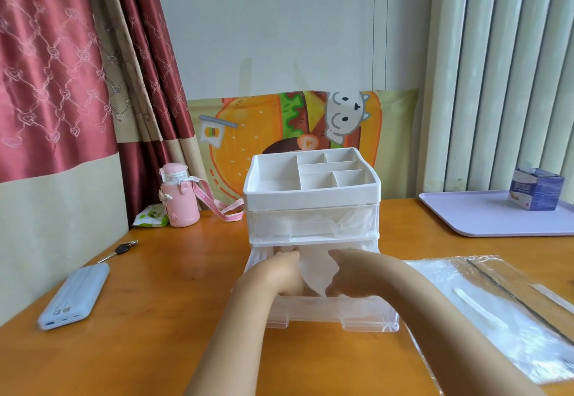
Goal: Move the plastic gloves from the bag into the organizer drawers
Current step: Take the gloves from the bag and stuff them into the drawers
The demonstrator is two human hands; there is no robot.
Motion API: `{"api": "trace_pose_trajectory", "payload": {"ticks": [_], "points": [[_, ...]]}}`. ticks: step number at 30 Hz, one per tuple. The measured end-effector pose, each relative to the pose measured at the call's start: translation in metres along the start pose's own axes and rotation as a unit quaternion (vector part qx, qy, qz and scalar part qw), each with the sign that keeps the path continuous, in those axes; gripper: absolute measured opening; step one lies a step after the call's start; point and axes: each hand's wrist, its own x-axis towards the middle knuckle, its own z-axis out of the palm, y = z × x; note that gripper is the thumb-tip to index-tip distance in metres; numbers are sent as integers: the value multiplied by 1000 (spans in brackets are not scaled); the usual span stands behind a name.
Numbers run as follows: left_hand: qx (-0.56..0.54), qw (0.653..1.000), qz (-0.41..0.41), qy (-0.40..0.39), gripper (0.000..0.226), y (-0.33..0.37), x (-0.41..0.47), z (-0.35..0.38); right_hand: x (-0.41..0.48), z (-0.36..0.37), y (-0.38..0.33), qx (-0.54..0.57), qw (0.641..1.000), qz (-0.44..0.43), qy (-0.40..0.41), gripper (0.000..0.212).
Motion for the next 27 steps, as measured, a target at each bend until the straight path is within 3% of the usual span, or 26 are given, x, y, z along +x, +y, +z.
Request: {"api": "trace_pose_trajectory", "payload": {"ticks": [4,8,14,21,24,27], "points": [[-24,1000,-16,12,34,-9,1,-4,18,4,-1,-58,997,21,-45,53],[18,999,-43,25,72,-12,-4,-12,33,8,-2,-81,994,30,-60,57],[13,999,-27,16,75,-7,-8,-13,42,11,-3,-89,994,22,-67,58],[24,999,5,-26,49,-7,-3,-7,29,4,5,-53,997,-1,-48,62],[48,998,-25,-34,54,-8,2,-3,14,-3,7,-11,1000,-11,-13,76],[39,998,-17,-37,53,-7,4,-2,-2,-13,11,-20,999,-27,13,61]]}}
